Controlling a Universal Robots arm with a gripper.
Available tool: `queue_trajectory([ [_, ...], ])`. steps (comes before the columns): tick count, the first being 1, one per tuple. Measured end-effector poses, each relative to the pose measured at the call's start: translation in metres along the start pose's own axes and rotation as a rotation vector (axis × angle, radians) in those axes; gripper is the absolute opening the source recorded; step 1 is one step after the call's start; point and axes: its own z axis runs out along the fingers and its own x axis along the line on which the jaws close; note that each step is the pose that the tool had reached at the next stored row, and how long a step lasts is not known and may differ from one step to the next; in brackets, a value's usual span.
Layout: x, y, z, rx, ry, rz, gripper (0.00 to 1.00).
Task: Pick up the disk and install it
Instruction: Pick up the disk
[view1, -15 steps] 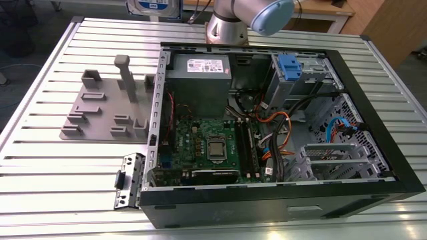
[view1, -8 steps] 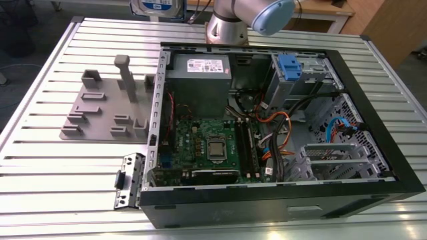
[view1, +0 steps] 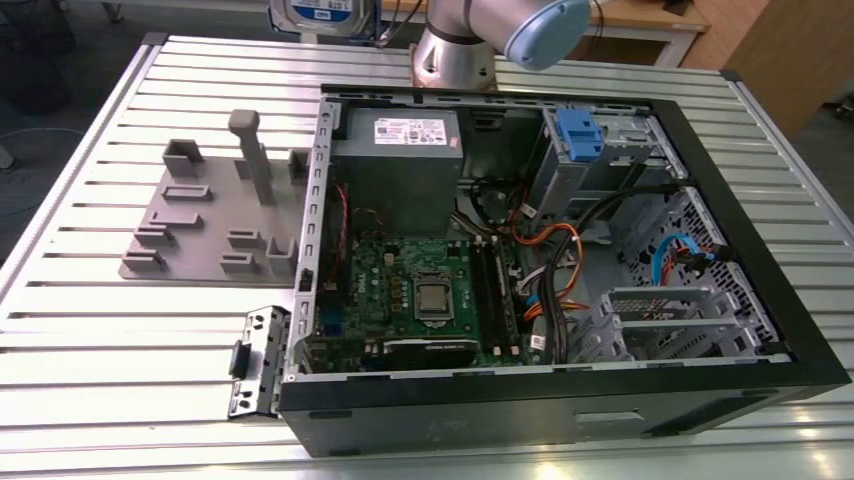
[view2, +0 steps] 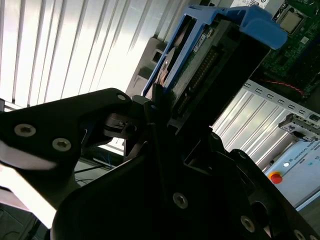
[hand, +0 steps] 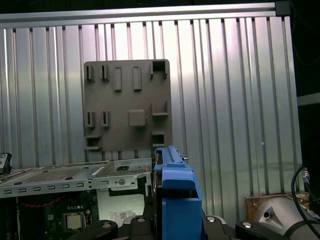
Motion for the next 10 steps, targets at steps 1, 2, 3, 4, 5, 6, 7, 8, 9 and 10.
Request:
queue_trajectory([
  [1, 0.0001, -0.0009, 0.0, 0.0, 0.0, 0.0, 0.36],
  [2, 0.0003, -0.0018, 0.0, 0.0001, -0.0001, 0.0, 0.36],
  [3, 0.0004, -0.0027, 0.0, 0.0001, -0.0001, 0.0, 0.36],
  [4, 0.0005, -0.0037, 0.0, 0.0001, -0.0001, 0.0, 0.36],
  [5, 0.0007, -0.0047, -0.0001, 0.0, 0.0, 0.0, 0.36],
  [6, 0.0008, -0.0056, -0.0001, 0.0001, 0.0, 0.0, 0.36],
  [7, 0.001, -0.0065, -0.0001, 0.0, 0.0, 0.0, 0.36],
  [8, 0.0011, -0.0073, -0.0001, 0.0, 0.0, 0.0, 0.36],
  [9, 0.0013, -0.0083, -0.0002, 0.0, 0.0, 0.0, 0.36],
  [10, 0.0015, -0.0091, -0.0002, 0.0, 0.0, 0.0, 0.36],
])
